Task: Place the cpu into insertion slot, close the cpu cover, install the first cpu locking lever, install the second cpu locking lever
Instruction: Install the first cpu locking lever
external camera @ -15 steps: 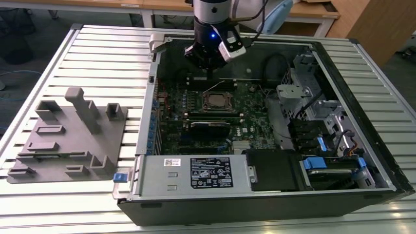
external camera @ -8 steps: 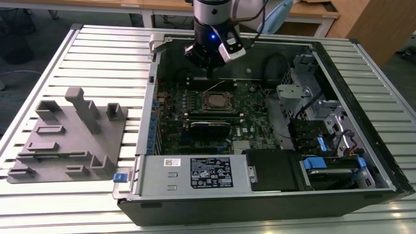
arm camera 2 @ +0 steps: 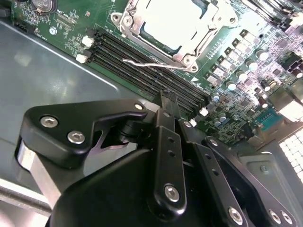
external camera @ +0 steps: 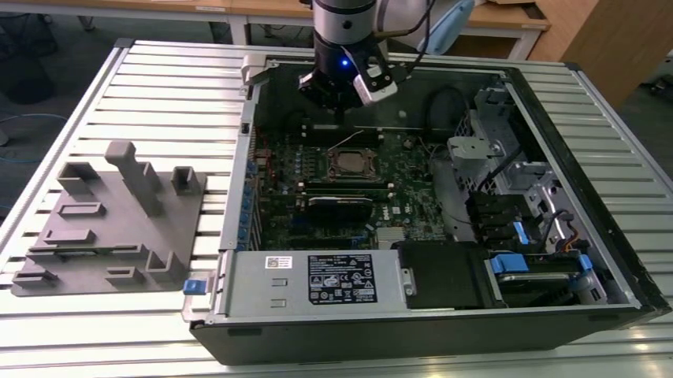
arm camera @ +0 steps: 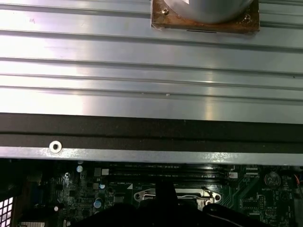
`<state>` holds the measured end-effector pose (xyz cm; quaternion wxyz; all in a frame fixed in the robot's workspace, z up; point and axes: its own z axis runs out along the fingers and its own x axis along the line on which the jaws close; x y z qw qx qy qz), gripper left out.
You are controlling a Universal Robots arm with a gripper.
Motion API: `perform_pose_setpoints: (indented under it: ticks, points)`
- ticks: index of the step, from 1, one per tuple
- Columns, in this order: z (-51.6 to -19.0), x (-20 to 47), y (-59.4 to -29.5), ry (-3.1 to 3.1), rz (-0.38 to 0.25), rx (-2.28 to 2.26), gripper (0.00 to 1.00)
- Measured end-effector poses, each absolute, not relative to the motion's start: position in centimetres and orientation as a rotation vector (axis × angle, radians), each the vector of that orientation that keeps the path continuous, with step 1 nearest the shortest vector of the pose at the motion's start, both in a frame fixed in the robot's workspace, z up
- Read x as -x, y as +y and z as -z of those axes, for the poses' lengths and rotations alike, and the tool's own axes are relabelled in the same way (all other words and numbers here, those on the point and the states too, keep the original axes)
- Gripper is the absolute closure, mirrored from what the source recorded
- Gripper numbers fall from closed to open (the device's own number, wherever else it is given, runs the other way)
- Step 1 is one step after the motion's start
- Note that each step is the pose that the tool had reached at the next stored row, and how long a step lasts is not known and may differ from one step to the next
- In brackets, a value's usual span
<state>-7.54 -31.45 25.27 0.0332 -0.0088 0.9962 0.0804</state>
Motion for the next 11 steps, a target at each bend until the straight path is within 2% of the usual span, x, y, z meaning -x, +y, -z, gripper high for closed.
perform_pose_setpoints:
  ticks: [11]
  points:
    - [-24.51,7.46,-31.46,3.065,-0.248,0.027,0.89]
